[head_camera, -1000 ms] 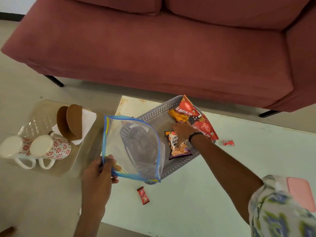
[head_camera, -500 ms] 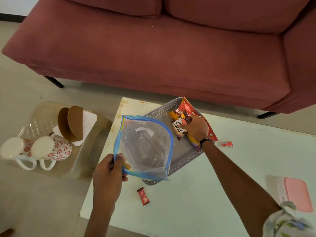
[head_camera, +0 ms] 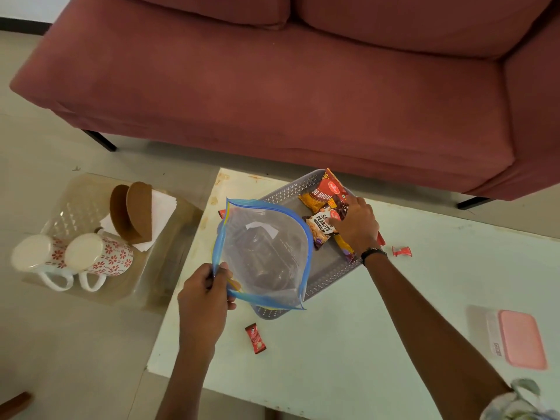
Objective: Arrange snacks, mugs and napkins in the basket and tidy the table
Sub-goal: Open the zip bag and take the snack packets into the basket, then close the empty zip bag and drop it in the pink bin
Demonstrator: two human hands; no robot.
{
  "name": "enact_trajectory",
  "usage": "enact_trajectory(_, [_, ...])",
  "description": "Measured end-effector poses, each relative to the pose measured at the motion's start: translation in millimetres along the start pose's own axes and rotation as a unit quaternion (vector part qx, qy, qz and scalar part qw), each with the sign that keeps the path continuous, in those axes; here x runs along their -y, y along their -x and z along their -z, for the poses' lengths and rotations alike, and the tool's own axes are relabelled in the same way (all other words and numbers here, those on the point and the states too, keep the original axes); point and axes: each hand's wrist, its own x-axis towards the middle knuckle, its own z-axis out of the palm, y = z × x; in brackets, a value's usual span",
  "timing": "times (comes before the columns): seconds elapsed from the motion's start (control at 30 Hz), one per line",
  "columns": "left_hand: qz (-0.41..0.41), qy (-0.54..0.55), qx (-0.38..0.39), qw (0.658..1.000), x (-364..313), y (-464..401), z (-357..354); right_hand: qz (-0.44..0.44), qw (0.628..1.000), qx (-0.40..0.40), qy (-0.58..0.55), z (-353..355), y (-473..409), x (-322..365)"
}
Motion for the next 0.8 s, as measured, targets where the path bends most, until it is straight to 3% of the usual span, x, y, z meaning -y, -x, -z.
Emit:
enact_trajectory(0.17, [0.046,0.049,-0.014,0.998,-11,7,-4,0.116,0.982,-0.019,-0.145,34,53,29])
enact_trajectory(0.37, [0.074,0.126,-0.04,0.988,-52,35,-1,0.15,0.916,-0.004,-0.371,111,174,64])
enact_trajectory(0.67, [0.115,0.231,-0.025,0.966,-117,89,26,0.309,0.904,-0.094,-0.28,183,230,78])
enact_trajectory(0.8, [0.136,0.293,-0.011,0.946,-141,107,53,0.316,0.897,-0.114,-0.286,213,240,85])
